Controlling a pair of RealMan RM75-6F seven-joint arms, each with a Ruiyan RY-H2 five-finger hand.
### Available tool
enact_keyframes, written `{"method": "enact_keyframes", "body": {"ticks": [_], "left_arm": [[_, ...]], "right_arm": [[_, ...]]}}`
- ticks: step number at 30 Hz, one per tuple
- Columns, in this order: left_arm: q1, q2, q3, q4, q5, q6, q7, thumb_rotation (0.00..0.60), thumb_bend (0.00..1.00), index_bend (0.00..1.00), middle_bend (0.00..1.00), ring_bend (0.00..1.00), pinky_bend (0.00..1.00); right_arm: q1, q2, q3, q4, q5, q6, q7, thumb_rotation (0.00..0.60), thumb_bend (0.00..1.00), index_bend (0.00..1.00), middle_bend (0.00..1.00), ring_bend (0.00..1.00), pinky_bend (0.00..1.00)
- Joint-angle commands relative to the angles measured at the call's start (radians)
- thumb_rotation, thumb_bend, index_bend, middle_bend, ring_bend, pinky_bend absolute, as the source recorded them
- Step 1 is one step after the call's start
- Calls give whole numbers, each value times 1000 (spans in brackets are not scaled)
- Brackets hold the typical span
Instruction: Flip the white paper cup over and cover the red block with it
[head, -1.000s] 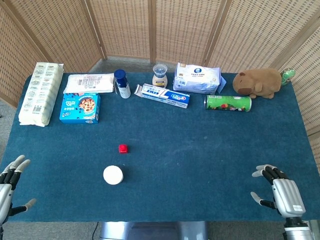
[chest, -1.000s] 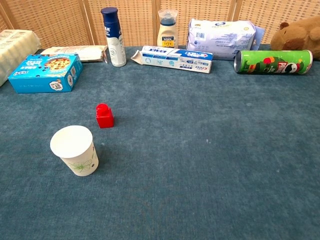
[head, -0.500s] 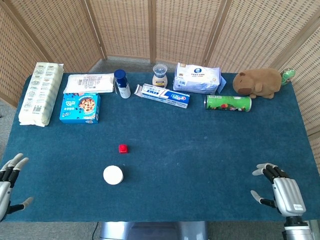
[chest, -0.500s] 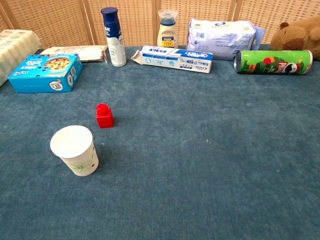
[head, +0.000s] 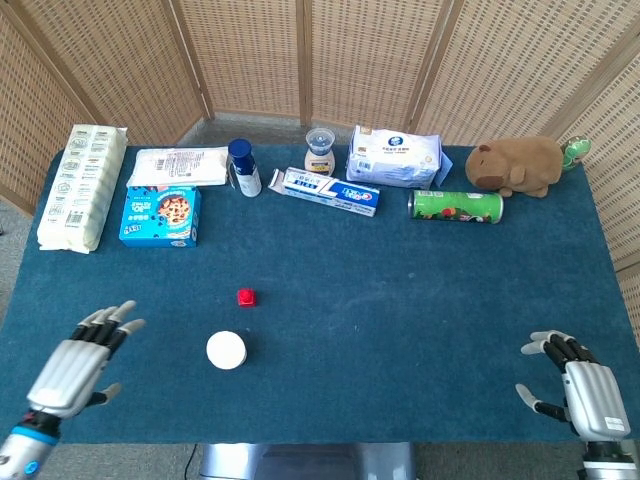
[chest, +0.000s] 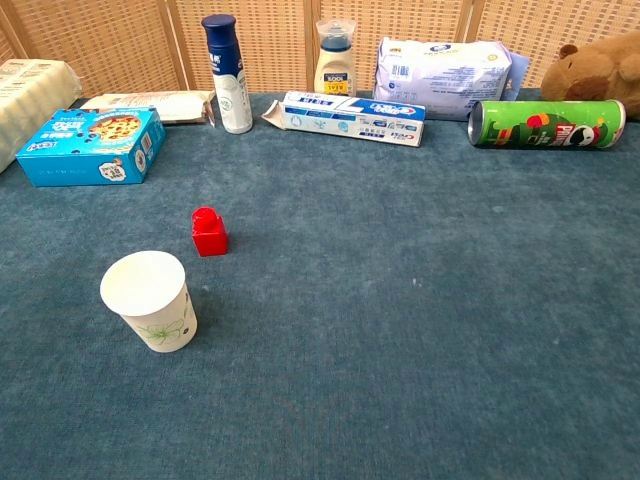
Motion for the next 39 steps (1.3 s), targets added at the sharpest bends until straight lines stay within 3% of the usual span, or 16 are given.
{"method": "enact_keyframes", "body": {"ticks": [1, 9, 17, 21, 39], "left_arm": [[-85, -81, -48, -46, -78, -107, 158, 582, 177, 156, 40, 0, 98], [-177, -257, -97, -53, -225, -182, 377, 582, 159, 156, 40, 0, 98], [-229, -376, -99, -29, -357, -181, 508, 584, 158, 207, 40, 0, 98], [-248, -408, -100, -8, -403, -168, 520, 577, 158, 257, 40, 0, 98], [-295, -422, -107, 11, -447, -139, 425, 586, 158, 257, 40, 0, 98]], "right_arm": [[-15, 10, -5, 6, -3, 20, 16, 600, 259, 384, 299, 233, 286], [-52, 35, -10, 35, 8, 66, 71, 600, 260, 384, 300, 233, 286], [-60, 39, -7, 52, 11, 70, 94, 600, 261, 384, 299, 234, 287], [-64, 43, -4, 52, 16, 72, 94, 600, 260, 384, 299, 233, 287], [-69, 45, 3, 37, 30, 63, 68, 600, 260, 384, 299, 233, 287]]}}
